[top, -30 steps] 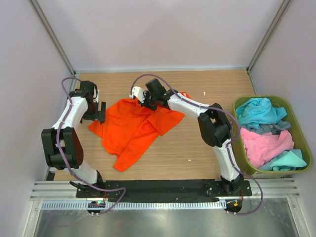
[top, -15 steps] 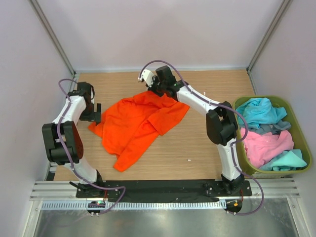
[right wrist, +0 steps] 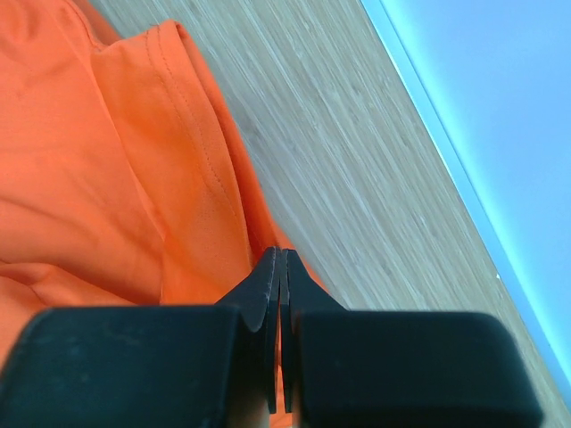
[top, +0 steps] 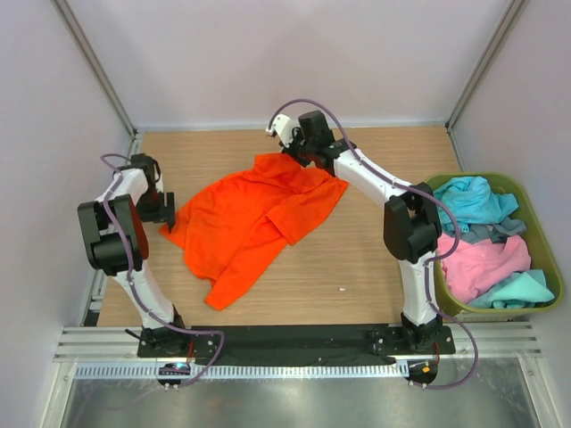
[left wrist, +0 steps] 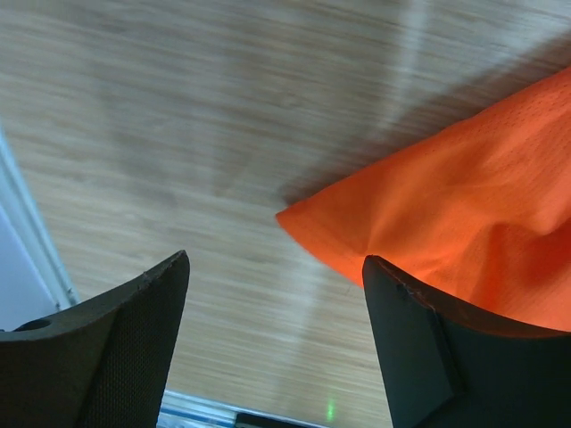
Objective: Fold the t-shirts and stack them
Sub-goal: Flatten the tshirt out
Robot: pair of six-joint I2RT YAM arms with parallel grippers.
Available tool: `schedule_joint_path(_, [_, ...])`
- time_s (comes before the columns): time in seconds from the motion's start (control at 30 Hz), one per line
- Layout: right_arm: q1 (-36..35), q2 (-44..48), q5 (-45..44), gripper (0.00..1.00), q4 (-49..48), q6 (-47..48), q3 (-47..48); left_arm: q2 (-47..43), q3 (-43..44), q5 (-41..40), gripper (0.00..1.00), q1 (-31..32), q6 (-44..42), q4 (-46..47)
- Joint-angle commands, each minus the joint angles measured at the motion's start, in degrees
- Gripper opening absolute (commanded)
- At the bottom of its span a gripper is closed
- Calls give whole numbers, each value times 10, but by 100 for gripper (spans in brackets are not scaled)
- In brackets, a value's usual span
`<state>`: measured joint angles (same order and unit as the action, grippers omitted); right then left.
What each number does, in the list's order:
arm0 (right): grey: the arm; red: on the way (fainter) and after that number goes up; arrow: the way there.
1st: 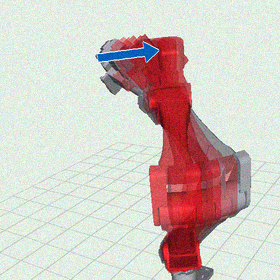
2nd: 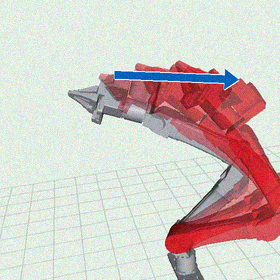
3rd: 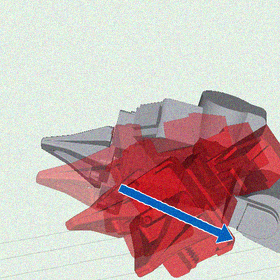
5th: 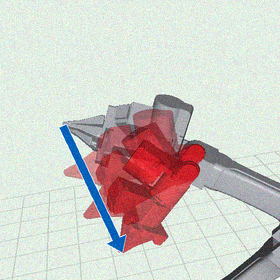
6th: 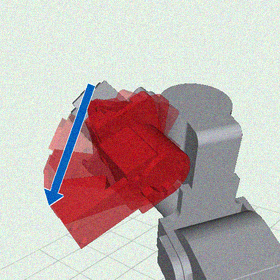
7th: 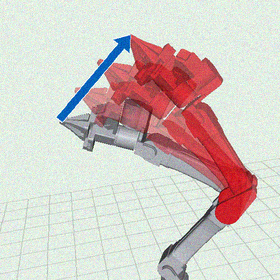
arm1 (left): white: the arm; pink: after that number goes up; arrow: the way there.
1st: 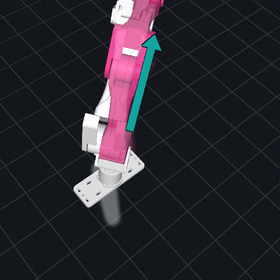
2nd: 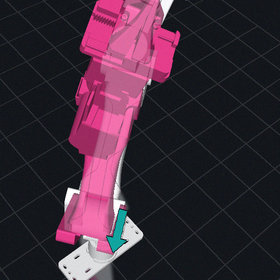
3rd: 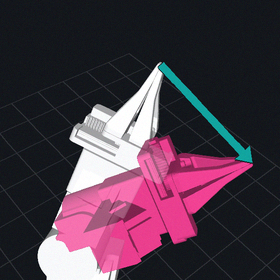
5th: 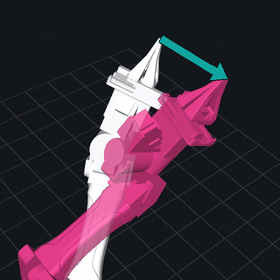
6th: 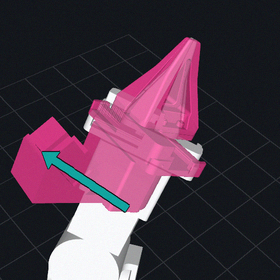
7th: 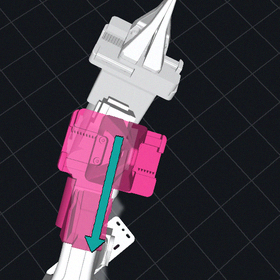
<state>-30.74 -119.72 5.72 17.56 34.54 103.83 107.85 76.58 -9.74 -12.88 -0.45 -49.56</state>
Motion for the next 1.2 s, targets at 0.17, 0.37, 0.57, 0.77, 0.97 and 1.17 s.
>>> schedule_joint_path(0.17, [0,34,-11,1,-18,-4,2,68,58,93,70,-7,2,-4])
schedule_joint_path(0.37, [2,34,-18,1,-22,-4,-4,93,82,121,47,-18,3,-17])
schedule_joint_path(0.57, [2,33,-23,1,-24,-4,-9,96,78,134,19,-26,2,-16])
schedule_joint_path(0.77, [9,57,-54,1,-34,-7,-27,70,87,133,0,-26,-7,-22])
schedule_joint_path(0.97, [48,114,-119,1,-59,-32,-62,14,146,120,0,-26,-21,-21])
schedule_joint_path(1.17, [108,171,-117,1,-35,-50,-15,-3,289,178,0,-14,-35,-53])
